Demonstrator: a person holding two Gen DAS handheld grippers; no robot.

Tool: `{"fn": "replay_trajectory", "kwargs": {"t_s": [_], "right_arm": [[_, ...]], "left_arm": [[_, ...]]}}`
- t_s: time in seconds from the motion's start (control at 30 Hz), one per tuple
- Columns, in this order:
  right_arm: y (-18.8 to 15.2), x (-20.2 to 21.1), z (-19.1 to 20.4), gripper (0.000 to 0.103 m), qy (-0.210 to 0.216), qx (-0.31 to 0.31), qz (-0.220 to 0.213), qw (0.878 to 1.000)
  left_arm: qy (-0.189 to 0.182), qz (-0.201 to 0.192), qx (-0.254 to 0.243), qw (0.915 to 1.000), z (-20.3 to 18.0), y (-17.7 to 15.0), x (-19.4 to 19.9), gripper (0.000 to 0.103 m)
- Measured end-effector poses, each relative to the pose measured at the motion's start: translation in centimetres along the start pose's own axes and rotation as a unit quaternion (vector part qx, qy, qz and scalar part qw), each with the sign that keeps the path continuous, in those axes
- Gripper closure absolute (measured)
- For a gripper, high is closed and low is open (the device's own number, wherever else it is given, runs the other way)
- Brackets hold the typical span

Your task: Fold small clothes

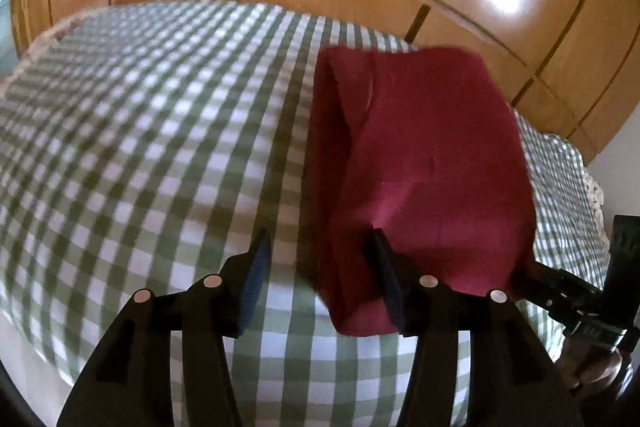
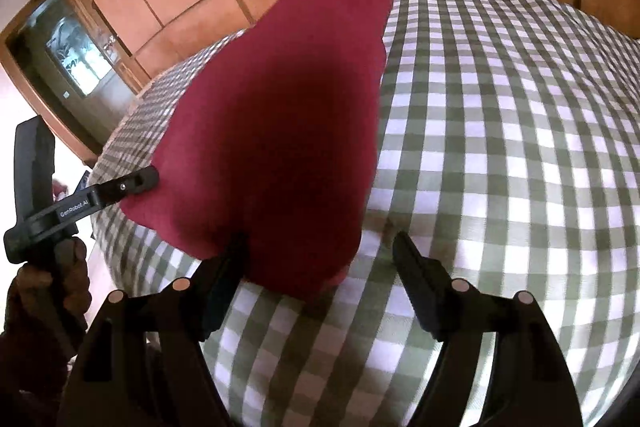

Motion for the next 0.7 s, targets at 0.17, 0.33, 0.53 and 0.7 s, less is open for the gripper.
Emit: {"fn": "replay_trajectory", "kwargs": {"t_s": [0.17, 0.33, 0.53, 0.7], "right_arm": [[4.2, 3.9, 0.6, 0.029, 0.017, -0.001, -0.062, 0.998], [8.5, 4.0, 3.3, 0.029, 0.038, 0.018, -0.082, 0.996], [13.7, -1.3, 4.8, 0.029, 0.032, 0.003, -0.033, 0.999], [15.5, -8.4, 3.4, 0.03, 0.0, -0.025, 0.037, 0.999]], "left_arm": [[0.002, -0.045, -0.01, 0.9989, -1.5, 2.8, 1.9, 0.051], [0.005, -0.039, -0.006, 0.9992, -2.9, 5.0, 0.0, 0.043], [0.033, 0.003, -0.029, 0.999, -3.1, 5.0, -3.8, 0.043], [0.01, 0.007, -0.024, 0.9996, -1.8, 3.5, -5.8, 0.043]]}}
Point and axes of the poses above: each gripper's, at about its wrist camera, not at the fingertips, and x roughly against the way its jaws point, z to its left, y to its top, the point moved 2 cm from there along -x, roughly the way its jaws point, and after that the axes turned 12 degrees about -x, right-handed, at the moved point
